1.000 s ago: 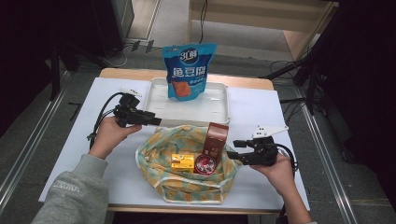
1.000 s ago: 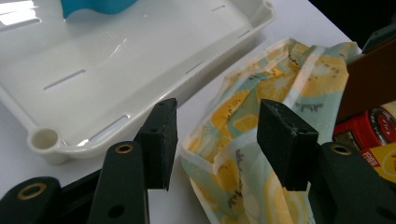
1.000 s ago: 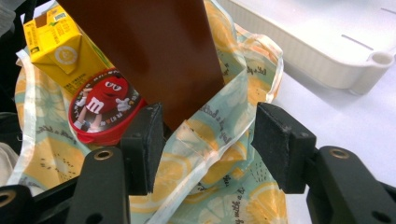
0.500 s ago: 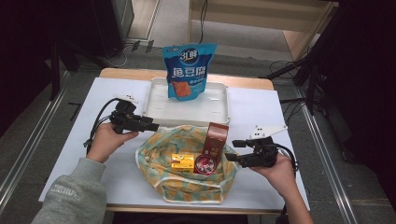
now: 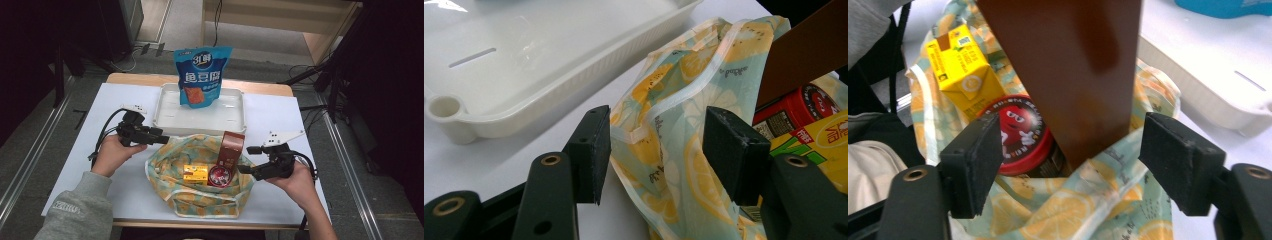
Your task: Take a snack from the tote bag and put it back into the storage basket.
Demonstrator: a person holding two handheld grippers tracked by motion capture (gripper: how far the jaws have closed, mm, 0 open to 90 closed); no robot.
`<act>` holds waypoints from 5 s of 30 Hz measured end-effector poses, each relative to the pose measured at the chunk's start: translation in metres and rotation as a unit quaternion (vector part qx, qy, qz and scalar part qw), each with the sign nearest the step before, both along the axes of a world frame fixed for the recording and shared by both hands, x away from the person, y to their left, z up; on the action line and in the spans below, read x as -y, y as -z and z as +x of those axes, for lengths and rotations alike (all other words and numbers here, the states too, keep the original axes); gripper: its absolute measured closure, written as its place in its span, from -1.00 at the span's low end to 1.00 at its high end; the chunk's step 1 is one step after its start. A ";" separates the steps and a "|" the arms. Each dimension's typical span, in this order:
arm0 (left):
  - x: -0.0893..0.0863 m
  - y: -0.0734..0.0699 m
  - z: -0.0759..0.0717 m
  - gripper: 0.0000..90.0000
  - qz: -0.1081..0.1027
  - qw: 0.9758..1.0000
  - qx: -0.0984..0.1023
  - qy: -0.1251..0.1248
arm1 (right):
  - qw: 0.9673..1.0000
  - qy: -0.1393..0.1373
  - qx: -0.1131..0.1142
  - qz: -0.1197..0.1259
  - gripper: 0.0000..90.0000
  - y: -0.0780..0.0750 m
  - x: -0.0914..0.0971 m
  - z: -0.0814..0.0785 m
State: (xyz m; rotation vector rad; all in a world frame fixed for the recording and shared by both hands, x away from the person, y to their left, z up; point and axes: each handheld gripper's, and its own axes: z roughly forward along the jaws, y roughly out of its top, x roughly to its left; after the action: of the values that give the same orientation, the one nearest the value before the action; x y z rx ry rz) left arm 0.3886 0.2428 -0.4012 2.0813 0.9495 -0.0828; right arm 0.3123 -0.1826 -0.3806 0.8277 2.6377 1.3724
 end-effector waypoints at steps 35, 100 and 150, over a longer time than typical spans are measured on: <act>-0.005 -0.003 -0.004 -0.02 -0.010 1.000 0.003 0.001 | 1.000 -0.021 0.015 -0.018 -0.44 -0.030 -0.040 0.026; -0.006 -0.002 -0.004 -0.02 -0.020 1.000 -0.005 0.006 | 0.999 -0.013 0.039 0.002 -0.05 -0.133 -0.030 0.045; -0.009 -0.001 -0.005 -0.02 -0.025 1.000 -0.007 0.013 | 0.998 0.049 0.032 -0.029 -0.03 -0.120 -0.078 0.143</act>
State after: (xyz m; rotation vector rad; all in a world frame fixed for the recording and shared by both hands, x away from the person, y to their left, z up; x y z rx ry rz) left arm 0.3834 0.2517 -0.4004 2.0488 0.9205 -0.1346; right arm 0.4553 -0.1048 -0.2606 0.8765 2.5398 1.2716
